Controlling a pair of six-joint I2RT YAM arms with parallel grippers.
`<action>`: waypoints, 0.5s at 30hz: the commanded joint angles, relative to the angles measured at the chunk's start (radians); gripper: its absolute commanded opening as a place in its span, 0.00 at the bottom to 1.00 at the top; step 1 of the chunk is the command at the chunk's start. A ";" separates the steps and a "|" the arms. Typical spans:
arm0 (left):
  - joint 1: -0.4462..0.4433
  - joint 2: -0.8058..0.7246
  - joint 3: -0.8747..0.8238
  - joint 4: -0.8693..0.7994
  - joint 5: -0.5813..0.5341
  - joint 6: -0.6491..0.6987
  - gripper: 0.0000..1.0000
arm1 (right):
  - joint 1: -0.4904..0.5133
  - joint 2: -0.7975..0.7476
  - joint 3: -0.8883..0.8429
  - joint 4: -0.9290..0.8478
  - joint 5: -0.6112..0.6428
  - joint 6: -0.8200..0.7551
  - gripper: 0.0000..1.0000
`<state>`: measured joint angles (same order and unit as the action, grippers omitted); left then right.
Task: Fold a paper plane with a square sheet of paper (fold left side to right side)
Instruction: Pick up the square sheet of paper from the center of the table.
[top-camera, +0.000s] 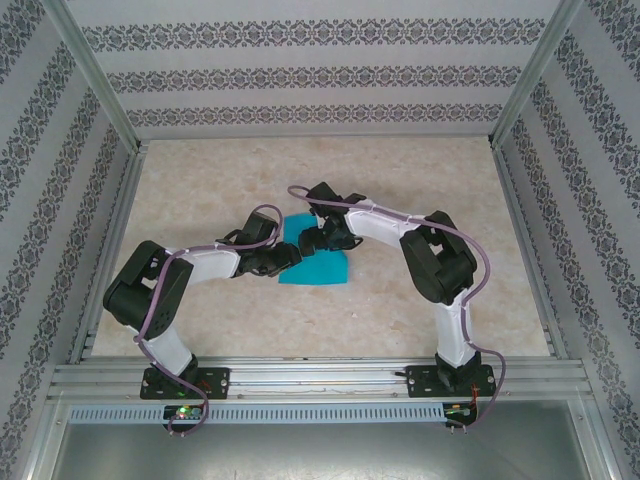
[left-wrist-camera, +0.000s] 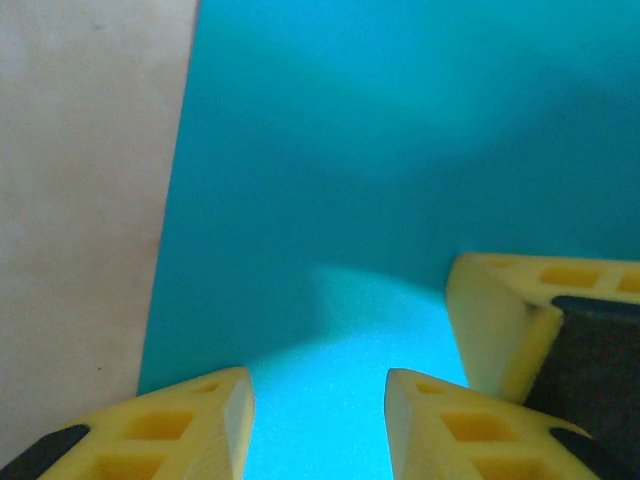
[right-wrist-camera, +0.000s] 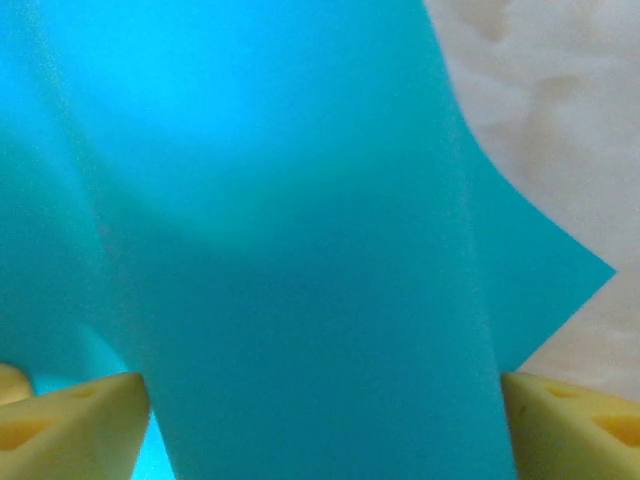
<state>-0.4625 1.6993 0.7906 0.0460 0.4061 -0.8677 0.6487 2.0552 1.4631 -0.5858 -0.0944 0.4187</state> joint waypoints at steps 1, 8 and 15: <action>0.002 0.028 -0.008 -0.018 0.002 0.001 0.41 | 0.003 -0.043 -0.011 -0.025 -0.023 0.014 0.81; 0.007 -0.027 -0.017 -0.002 0.007 0.016 0.47 | -0.012 -0.064 -0.024 0.001 -0.123 0.013 0.52; 0.079 -0.211 -0.072 -0.008 0.012 0.075 0.59 | -0.068 -0.186 -0.139 0.160 -0.323 -0.013 0.38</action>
<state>-0.4232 1.5795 0.7391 0.0513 0.4171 -0.8391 0.6029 1.9472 1.3640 -0.5079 -0.3016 0.4202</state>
